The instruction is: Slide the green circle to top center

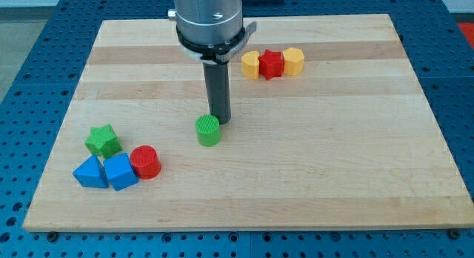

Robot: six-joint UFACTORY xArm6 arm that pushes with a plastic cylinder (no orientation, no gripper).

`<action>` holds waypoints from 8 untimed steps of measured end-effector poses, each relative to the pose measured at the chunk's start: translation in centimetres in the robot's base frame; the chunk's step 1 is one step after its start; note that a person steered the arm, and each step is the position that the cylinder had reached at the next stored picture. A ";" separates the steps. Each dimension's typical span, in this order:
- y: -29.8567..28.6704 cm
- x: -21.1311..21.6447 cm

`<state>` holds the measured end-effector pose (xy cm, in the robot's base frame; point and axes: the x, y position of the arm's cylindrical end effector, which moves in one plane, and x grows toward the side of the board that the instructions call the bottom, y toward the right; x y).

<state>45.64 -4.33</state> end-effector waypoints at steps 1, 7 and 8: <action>0.1 1.2; -1.1 6.4; -3.3 5.6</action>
<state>51.27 -7.61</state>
